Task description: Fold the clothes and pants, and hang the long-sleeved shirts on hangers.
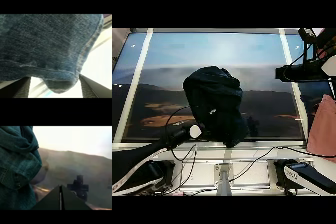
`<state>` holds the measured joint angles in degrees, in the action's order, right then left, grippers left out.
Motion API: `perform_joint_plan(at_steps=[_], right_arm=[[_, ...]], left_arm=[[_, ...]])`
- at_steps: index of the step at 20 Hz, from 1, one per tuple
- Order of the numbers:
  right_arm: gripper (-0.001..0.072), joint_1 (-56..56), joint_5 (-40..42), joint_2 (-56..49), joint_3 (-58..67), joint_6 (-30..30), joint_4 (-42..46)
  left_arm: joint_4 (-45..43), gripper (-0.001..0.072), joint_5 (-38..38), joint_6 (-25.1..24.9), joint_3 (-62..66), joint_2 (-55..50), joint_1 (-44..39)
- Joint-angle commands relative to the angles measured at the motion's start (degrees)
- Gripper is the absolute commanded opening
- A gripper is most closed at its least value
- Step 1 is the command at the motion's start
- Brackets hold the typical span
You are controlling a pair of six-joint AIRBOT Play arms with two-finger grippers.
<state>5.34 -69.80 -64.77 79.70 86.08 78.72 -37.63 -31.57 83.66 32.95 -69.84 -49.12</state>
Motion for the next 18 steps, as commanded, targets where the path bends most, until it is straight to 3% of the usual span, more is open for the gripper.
perform_joint_plan(at_steps=[1,3,8,9,11,12,14,15,16,17,18], right_arm=[[0.0067,0.0,0.2,0.0,0.0,0.0,-0.7],[0.0071,0.0,0.2,0.0,0.0,0.0,-0.7],[0.0072,0.0,0.3,0.0,0.0,0.0,-0.7],[0.0072,0.0,0.4,0.0,0.0,0.0,-0.7],[0.0072,0.0,0.4,0.0,0.0,0.0,-0.7],[0.0072,0.0,0.6,0.0,0.0,0.0,-0.6],[0.0074,0.1,1.2,0.0,0.0,0.0,-0.9],[0.0144,0.1,1.0,-0.2,0.0,0.0,-1.5],[0.0372,0.1,-0.2,-0.5,0.0,0.0,-1.8],[0.0531,0.1,-2.0,-1.0,0.0,0.0,-1.8],[0.0531,0.1,-4.2,-1.8,0.0,-0.1,-1.7]], left_arm=[[-0.9,0.0703,0.8,2.4,0.0,-2.4,0.0],[-0.6,0.0703,2.3,6.1,0.0,-4.5,0.0],[3.3,0.0692,8.8,6.4,0.2,-5.0,-0.1],[3.4,0.0642,10.9,6.4,0.2,-5.0,0.0],[3.4,0.0181,13.7,6.4,0.2,-5.0,0.0],[3.3,0.0040,14.1,6.2,0.2,-5.0,0.0],[3.2,0.0036,13.5,2.8,0.5,-4.6,0.3],[3.2,0.0036,12.5,0.5,0.8,-3.5,0.9],[3.2,0.0035,11.5,-1.8,1.1,-1.6,2.0],[3.0,0.0035,10.6,-4.0,1.2,1.2,3.5],[2.7,0.0035,9.7,-5.6,1.3,4.6,5.3]])
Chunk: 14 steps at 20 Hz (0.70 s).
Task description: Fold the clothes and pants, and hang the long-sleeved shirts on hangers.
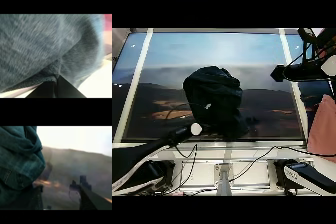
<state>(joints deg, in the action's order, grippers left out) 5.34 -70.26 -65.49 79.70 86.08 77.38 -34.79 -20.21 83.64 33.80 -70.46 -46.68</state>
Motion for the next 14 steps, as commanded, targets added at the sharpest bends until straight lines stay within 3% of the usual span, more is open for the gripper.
perform_joint_plan(at_steps=[1,4,6,9,11,13,14], right_arm=[[0.0531,0.1,-5.6,-2.0,0.0,-0.2,-0.4],[0.0497,0.1,-6.7,-3.8,-2.8,-0.7,-2.7],[0.0445,0.1,-6.7,-4.0,-7.5,-4.6,-7.2],[0.0391,0.8,-3.0,-4.0,-15.5,-10.6,-19.1],[0.0403,3.9,4.3,-4.0,-20.3,-11.7,-24.2],[0.0407,9.7,14.0,-4.5,-23.5,-11.6,-28.2],[0.0476,12.9,17.5,-5.1,-23.8,-11.6,-29.6]], left_arm=[[-1.7,0.0035,-2.4,-5.9,0.4,9.4,5.0],[-13.2,0.0033,-4.6,-4.6,0.4,25.5,12.6],[-24.9,0.0032,-8.7,3.6,0.4,36.1,19.2],[-45.6,0.0033,-28.8,16.9,0.4,49.1,30.6],[-53.4,0.0033,-41.9,17.4,0.4,54.9,36.8],[-54.7,0.0034,-48.7,15.0,0.4,58.7,41.0],[-54.7,0.0034,-51.0,14.3,0.4,59.8,42.3]])
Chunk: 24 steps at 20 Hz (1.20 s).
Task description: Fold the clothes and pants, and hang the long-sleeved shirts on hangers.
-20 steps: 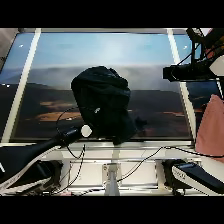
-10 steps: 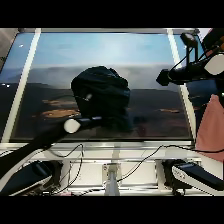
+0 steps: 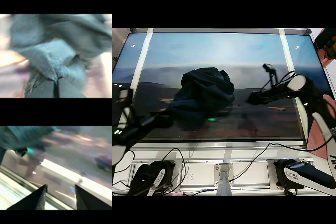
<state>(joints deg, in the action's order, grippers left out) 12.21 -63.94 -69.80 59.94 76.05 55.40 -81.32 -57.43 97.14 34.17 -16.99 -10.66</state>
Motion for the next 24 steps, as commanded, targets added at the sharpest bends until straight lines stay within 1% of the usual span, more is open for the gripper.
perform_joint_plan(at_steps=[1,3,5,7,9,11,15,17,18,19,20,21,22,24], right_arm=[[0.0558,9.8,14.2,-1.7,-4.0,-1.4,-8.4],[0.0562,16.0,17.7,-4.0,-4.0,3.3,-8.3],[0.0562,20.3,17.3,-7.9,-4.0,7.2,-6.7],[0.0563,22.6,17.0,-11.5,-4.0,8.9,-8.6],[0.0571,23.7,19.1,-14.2,-4.0,8.9,-12.9],[0.0622,24.0,24.0,-15.8,-4.0,9.6,-17.2],[0.0619,24.0,35.6,-18.4,-4.0,16.2,-21.5],[0.0609,23.9,39.6,-19.6,-3.7,16.5,-22.8],[0.0548,23.9,41.2,-20.0,-3.4,16.5,-22.7],[0.0440,23.9,42.9,-20.2,-3.0,16.5,-22.5],[0.0324,23.8,44.6,-20.2,-2.6,16.3,-22.1],[0.0159,23.8,46.0,-20.2,-1.8,15.8,-21.8],[0.0059,23.8,47.1,-20.2,-0.8,15.8,-20.3],[0.0054,22.8,46.4,-20.0,2.4,15.8,-14.6]], left_arm=[[-8.3,0.0034,-15.6,0.7,0.0,6.8,6.9],[-8.8,0.0035,-17.3,-0.3,-0.1,6.6,6.9],[-9.4,0.0035,-17.3,-0.3,-0.1,6.3,6.9],[-9.6,0.0035,-17.3,-0.3,-0.1,6.2,6.9],[-9.6,0.0035,-17.3,-0.3,-0.1,6.2,6.9],[-9.6,0.0035,-17.2,-0.3,-0.1,6.2,6.9],[-9.6,0.0035,-17.2,-0.3,-0.1,6.2,6.9],[-9.6,0.0035,-17.0,-0.3,-0.3,6.2,6.9],[-9.6,0.0035,-16.7,-0.3,-0.6,6.2,6.9],[-9.6,0.0035,-16.4,-0.3,-1.1,6.2,6.9],[-9.6,0.0035,-16.1,-0.3,-1.6,6.2,6.9],[-9.6,0.0035,-15.8,-0.3,-2.1,6.2,6.9],[-9.8,0.0035,-15.7,-0.3,-2.3,6.2,6.9],[-12.2,0.0035,-14.7,-0.3,-2.3,6.2,6.9]])
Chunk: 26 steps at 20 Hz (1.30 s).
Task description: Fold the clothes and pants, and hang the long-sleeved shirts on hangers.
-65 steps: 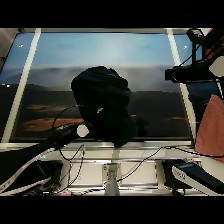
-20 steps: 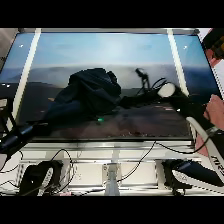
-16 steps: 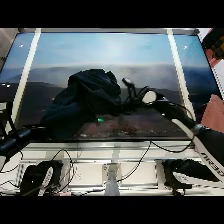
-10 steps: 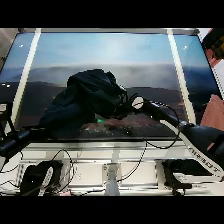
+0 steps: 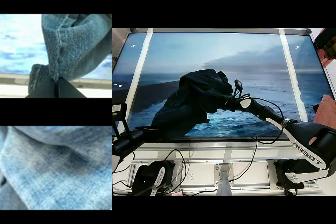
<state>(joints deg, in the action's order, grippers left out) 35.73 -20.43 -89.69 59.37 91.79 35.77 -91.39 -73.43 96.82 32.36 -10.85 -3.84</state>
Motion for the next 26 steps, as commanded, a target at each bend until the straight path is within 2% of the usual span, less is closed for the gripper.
perform_joint_plan(at_steps=[1,5,8,11,13,16,19,22,26], right_arm=[[0.0054,-2.1,1.7,0.4,4.9,0.1,8.2],[0.0054,-13.0,-9.7,5.1,14.0,0.1,18.7],[0.0054,-22.9,-21.3,11.1,20.9,0.0,24.7],[0.0054,-29.9,-31.3,17.1,27.9,-5.1,28.0],[0.0054,-32.7,-36.3,20.6,31.8,-7.3,30.4],[0.0053,-34.8,-41.1,24.2,36.0,-8.6,40.1],[0.0054,-35.4,-48.7,25.9,38.5,-9.0,48.0],[0.0054,-35.4,-55.8,27.0,38.8,-13.2,50.2],[0.0054,-35.3,-65.1,29.2,38.8,-13.5,49.9]], left_arm=[[-4.8,0.0035,2.8,0.0,-0.4,0.0,0.1],[-14.9,0.0035,11.6,0.1,-0.4,0.0,0.1],[-21.3,0.0035,20.3,4.0,-0.4,0.0,0.1],[-26.0,0.0033,32.6,6.5,-0.4,0.0,0.2],[-27.0,0.0033,40.4,6.5,-0.4,0.0,1.0],[-27.1,0.0032,49.5,6.6,-0.2,-2.7,5.3],[-27.1,0.0033,55.2,10.7,1.3,-6.4,10.8],[-27.1,0.0033,63.5,10.9,2.7,-9.1,15.4],[-27.1,0.0034,77.1,10.8,2.7,-8.2,18.4]])
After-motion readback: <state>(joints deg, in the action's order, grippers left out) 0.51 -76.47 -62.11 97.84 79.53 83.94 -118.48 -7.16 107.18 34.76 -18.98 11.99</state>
